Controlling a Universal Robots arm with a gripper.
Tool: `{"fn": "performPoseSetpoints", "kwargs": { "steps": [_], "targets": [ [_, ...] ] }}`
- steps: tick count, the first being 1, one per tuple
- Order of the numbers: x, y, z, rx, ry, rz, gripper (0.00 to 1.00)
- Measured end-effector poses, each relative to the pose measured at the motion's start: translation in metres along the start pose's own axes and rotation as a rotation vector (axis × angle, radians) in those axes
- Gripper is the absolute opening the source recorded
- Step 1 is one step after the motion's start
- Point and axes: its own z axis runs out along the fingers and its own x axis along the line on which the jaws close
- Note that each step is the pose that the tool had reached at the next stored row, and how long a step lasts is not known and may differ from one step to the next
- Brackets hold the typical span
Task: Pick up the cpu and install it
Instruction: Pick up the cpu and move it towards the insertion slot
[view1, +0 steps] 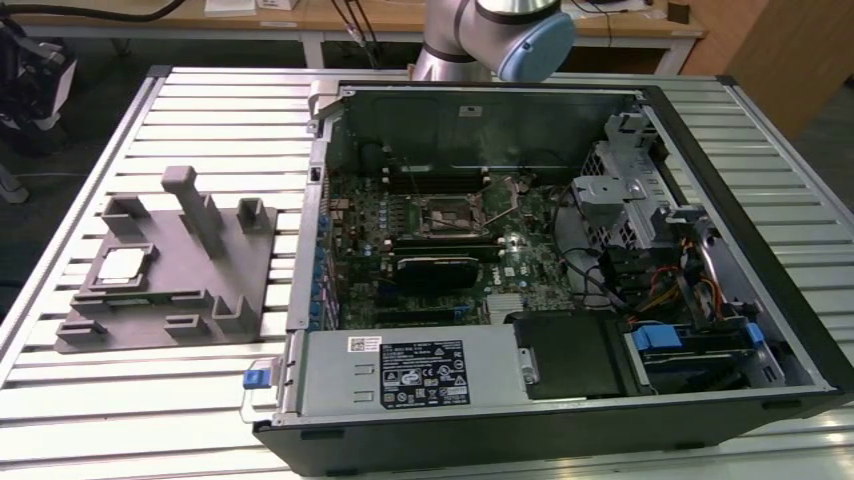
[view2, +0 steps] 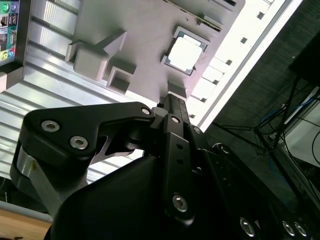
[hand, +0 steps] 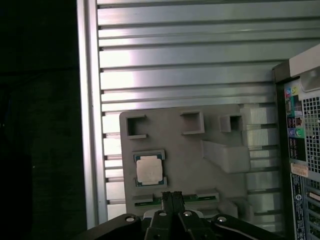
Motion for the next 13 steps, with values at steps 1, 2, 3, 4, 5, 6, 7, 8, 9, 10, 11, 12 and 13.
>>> {"fn": "performPoseSetpoints", "kwargs": {
  "steps": [1,2,3,4,5,6,7,8,9,10,11,12,13],
  "targets": [
    [0.0003,0.0,0.0002,0.0,0.0,0.0,0.11],
    [0.0005,-0.0001,0.0003,0.0,0.0,0.0,0.11],
    [0.0007,-0.0001,0.0003,0.0,0.0001,0.0,0.11],
    [0.0008,-0.0001,0.0004,0.0001,0.0,0.0,0.11],
    [0.0009,-0.0001,0.0004,0.0,0.0,0.0,0.11],
    [0.001,-0.0002,0.0004,0.0001,0.0001,0.0,0.11],
    [0.0011,-0.0004,0.0005,0.0005,0.0,0.0,0.11],
    [0.0012,-0.0006,0.0007,0.0007,-0.0002,-0.001,0.11],
    [0.0011,-0.0009,0.001,0.0007,-0.0002,-0.002,0.11],
    [0.0011,-0.0011,0.0019,0.0007,-0.0003,-0.002,0.11],
    [0.0012,-0.0012,0.0032,0.0008,-0.0001,-0.002,0.11],
    [0.0012,-0.0013,0.005,0.0007,-0.0001,-0.003,0.11],
    [0.0013,-0.0013,0.0068,0.0007,-0.0003,-0.003,0.11]
  ]
}}
